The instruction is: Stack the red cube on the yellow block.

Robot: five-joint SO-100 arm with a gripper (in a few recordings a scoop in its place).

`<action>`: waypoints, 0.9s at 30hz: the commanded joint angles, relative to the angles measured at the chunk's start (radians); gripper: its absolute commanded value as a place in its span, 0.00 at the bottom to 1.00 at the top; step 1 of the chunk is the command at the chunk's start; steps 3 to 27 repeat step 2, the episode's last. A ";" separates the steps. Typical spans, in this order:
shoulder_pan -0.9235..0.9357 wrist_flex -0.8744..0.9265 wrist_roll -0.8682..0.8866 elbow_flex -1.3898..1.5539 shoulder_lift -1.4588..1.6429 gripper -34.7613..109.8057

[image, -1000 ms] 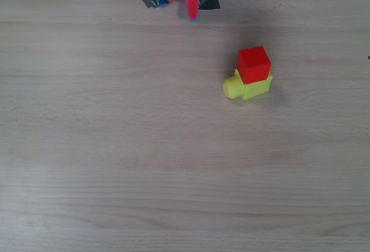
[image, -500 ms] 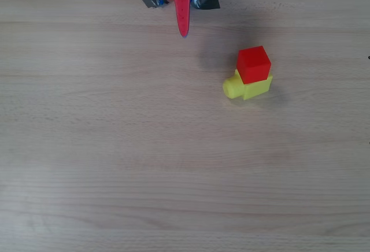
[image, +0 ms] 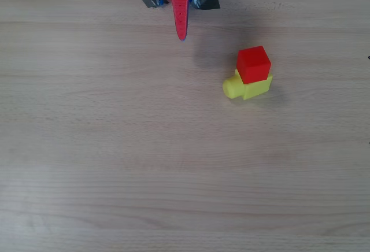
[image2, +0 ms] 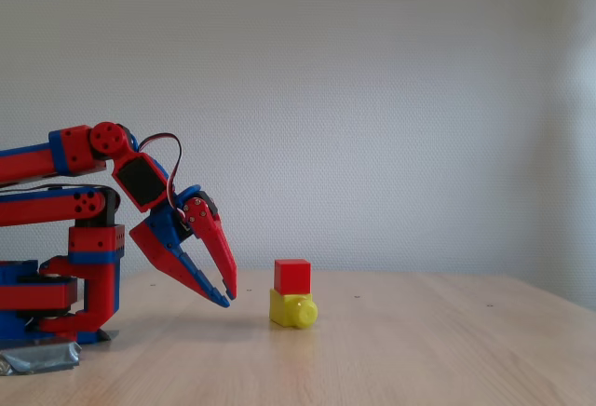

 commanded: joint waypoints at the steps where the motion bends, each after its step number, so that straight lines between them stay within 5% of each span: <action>1: 0.006 0.012 0.005 -0.020 0.015 0.24; 27: 0.006 0.012 0.008 -0.020 0.015 0.24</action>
